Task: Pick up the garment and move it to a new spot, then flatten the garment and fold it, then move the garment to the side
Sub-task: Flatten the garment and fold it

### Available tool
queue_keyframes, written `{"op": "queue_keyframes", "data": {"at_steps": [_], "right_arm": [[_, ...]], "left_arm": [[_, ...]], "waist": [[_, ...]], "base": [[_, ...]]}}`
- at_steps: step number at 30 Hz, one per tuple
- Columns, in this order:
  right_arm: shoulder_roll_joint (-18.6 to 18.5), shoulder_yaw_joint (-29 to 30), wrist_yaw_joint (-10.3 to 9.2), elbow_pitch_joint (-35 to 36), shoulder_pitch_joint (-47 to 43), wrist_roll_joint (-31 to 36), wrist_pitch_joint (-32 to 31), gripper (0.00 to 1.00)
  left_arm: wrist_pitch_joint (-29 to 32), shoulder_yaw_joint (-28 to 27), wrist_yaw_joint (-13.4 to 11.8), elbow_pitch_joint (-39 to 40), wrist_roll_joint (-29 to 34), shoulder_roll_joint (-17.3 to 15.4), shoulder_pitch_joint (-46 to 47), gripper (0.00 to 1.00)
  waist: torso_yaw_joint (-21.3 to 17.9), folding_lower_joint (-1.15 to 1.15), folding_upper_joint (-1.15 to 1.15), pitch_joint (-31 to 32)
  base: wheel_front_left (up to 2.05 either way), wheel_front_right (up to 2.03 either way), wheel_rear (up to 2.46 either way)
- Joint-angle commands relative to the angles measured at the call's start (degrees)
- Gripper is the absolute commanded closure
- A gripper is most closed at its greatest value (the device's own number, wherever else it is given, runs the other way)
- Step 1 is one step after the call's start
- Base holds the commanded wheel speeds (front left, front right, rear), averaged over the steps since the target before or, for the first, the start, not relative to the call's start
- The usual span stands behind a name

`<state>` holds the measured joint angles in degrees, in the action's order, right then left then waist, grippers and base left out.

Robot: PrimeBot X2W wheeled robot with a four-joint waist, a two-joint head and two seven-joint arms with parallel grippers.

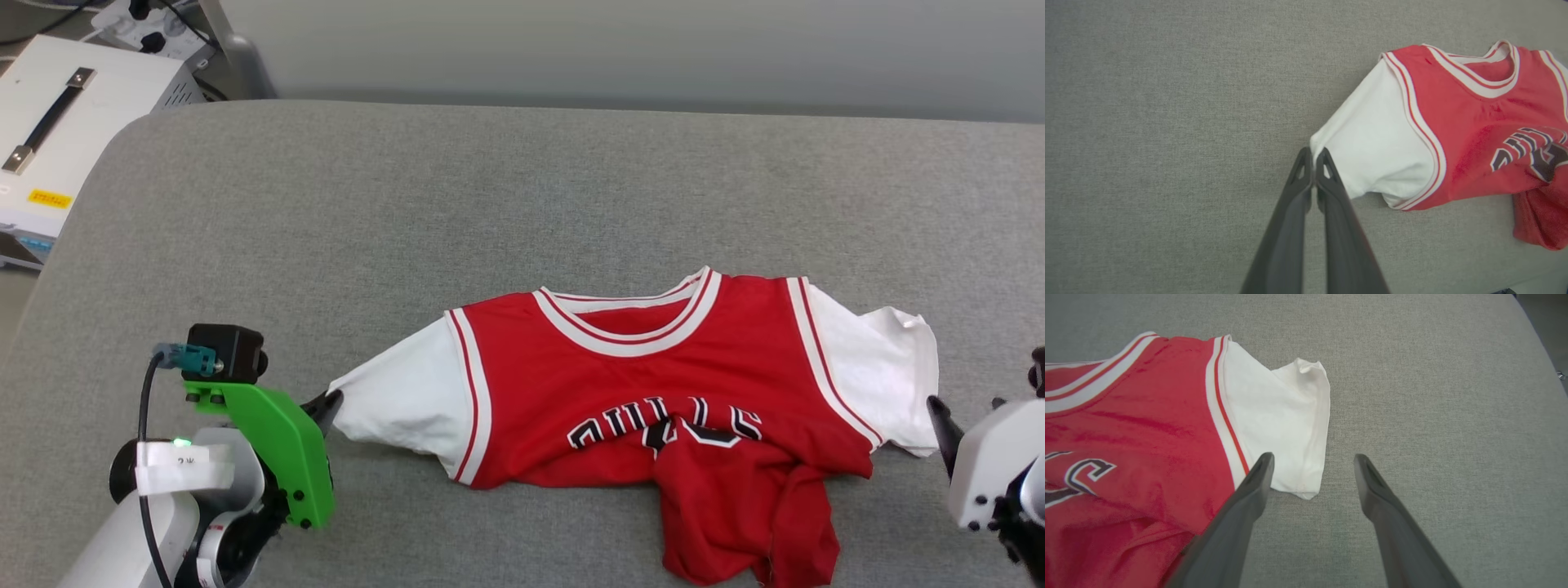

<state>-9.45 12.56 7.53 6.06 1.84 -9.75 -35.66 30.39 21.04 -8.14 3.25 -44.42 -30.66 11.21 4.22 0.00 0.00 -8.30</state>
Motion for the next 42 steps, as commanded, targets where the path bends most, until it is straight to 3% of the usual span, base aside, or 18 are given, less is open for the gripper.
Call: {"op": "queue_keyframes", "data": {"at_steps": [1, 6, 12, 19, 30, 31, 33, 42], "right_arm": [[-1.78, -0.49, -0.04, 0.47, 2.71, -0.86, -2.53, 0.0], [-8.44, -3.32, -0.04, -2.09, 10.15, -3.74, -12.59, 0.0], [-15.73, -8.02, -0.04, -8.16, 17.79, -5.56, -17.82, 0.0], [-18.92, -11.25, -0.04, -15.22, 22.49, -7.22, -18.13, 0.0], [-19.14, -16.25, -0.04, -23.57, 23.09, -9.98, -16.01, 0.0], [-19.21, -16.65, -0.04, -24.04, 23.02, -10.31, -15.94, 0.24], [-19.49, -17.45, -0.04, -24.74, 23.05, -11.23, -15.09, 1.0], [-20.07, -16.17, -0.04, -26.37, 24.71, -15.04, -6.91, 1.0]], "left_arm": [[0.4, -0.29, -1.05, 2.38, 0.1, -0.53, -1.23, 1.0], [1.48, 0.02, -3.51, 9.73, 0.69, -0.59, -2.86, 1.0], [1.7, 0.72, -4.05, 12.69, 1.65, -0.3, -1.78, 1.0], [1.13, 1.4, -3.52, 12.68, 1.69, 0.7, -0.4, 1.0], [0.04, 1.37, -2.22, 10.92, 0.79, 1.42, 0.94, 1.0], [0.03, 1.36, -2.19, 10.83, 0.8, 1.36, 0.99, 1.0], [-0.01, 1.34, -2.15, 10.62, 0.79, 1.31, 1.13, 1.0], [-0.94, 0.81, -2.2, 8.99, 0.77, 0.92, 0.72, 1.0]], "waist": [[1.14, 0.0, 0.0, -1.43], [2.52, 0.0, 0.0, -3.85], [4.3, 0.0, 0.0, -7.03], [6.03, 0.0, 0.0, -9.51], [6.97, 0.0, 0.0, -10.66], [6.94, 0.0, 0.0, -10.64], [6.87, 0.0, 0.0, -10.53], [5.71, 0.0, 0.0, -7.01]], "base": [[0.0, 0.0, 0.0], [0.0, 0.0, 0.0], [0.0, 0.0, 0.0], [0.0, 0.0, 0.0], [0.0, 0.0, 0.0], [0.0, 0.0, 0.0], [0.0, 0.0, 0.0], [0.0, 0.0, 0.0]]}}
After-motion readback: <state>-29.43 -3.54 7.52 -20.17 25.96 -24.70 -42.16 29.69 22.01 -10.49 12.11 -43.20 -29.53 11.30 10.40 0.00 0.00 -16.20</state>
